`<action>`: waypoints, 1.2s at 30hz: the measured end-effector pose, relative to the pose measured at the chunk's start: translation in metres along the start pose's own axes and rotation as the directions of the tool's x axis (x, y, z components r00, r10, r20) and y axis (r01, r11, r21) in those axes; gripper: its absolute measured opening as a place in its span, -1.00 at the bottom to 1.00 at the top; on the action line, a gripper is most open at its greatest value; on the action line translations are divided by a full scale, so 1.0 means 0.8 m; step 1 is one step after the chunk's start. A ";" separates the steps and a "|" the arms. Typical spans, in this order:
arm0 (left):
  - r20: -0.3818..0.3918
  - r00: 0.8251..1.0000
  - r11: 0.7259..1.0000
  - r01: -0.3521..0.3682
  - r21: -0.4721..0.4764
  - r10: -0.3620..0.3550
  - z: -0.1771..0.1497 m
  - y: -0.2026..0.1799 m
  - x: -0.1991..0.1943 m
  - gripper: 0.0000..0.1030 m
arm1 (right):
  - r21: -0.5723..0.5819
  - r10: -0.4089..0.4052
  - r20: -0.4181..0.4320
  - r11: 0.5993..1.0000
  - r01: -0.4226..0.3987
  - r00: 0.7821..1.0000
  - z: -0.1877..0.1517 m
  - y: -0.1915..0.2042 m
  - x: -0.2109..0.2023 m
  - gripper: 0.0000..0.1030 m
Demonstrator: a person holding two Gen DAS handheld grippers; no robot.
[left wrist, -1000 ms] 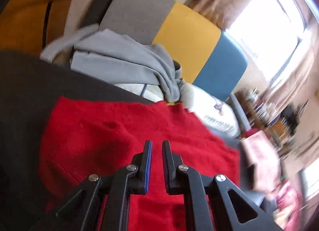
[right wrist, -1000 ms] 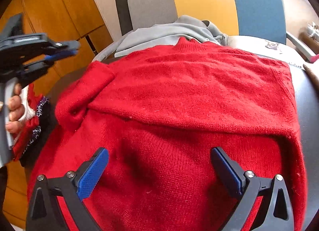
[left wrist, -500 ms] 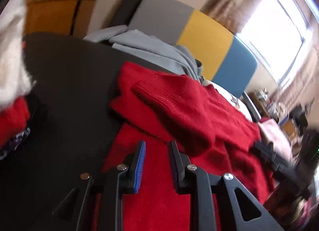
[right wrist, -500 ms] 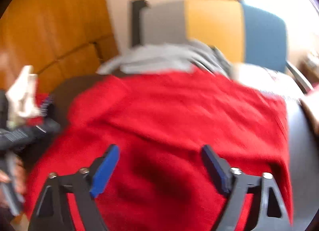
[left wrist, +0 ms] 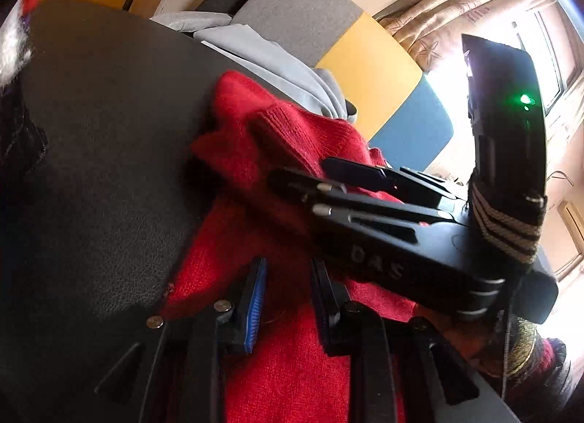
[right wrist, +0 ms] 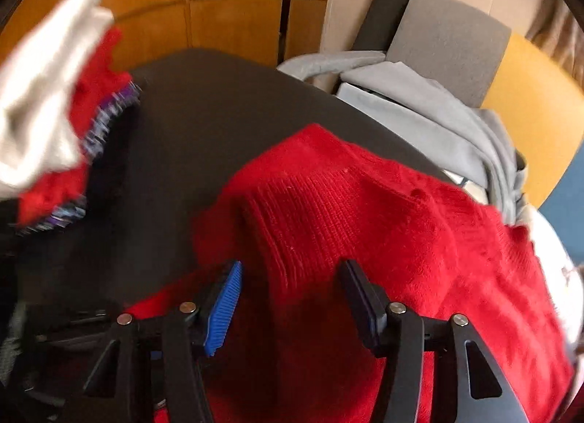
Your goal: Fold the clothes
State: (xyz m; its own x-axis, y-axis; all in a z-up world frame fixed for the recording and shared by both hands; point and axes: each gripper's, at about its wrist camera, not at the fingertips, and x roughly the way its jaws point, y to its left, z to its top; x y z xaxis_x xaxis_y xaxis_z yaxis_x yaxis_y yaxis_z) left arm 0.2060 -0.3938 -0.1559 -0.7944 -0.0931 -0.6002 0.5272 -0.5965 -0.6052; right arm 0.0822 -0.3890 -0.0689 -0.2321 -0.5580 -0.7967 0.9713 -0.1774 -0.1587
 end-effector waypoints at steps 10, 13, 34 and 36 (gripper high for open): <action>0.002 1.000 1.000 0.006 -0.004 -0.006 -0.004 -0.003 0.001 -0.54 | 0.222 0.056 0.053 0.973 -0.066 0.997 -0.006 -0.063 -0.023 -0.81; 0.002 1.000 1.000 0.006 -0.002 -0.006 -0.004 -0.006 0.002 -0.54 | 0.322 0.055 0.132 0.942 -0.095 0.990 -0.007 -0.102 -0.053 -0.81; -0.067 0.997 1.000 0.025 0.001 -0.025 0.052 -0.054 0.042 -0.35 | 0.877 -0.039 0.397 0.310 -0.367 0.917 -0.316 -0.340 -0.093 -0.56; -0.069 0.996 0.996 0.058 -0.068 -0.063 0.059 -0.046 0.048 -0.26 | 0.869 -0.033 0.457 0.233 -0.437 0.889 -0.327 -0.343 -0.092 -0.29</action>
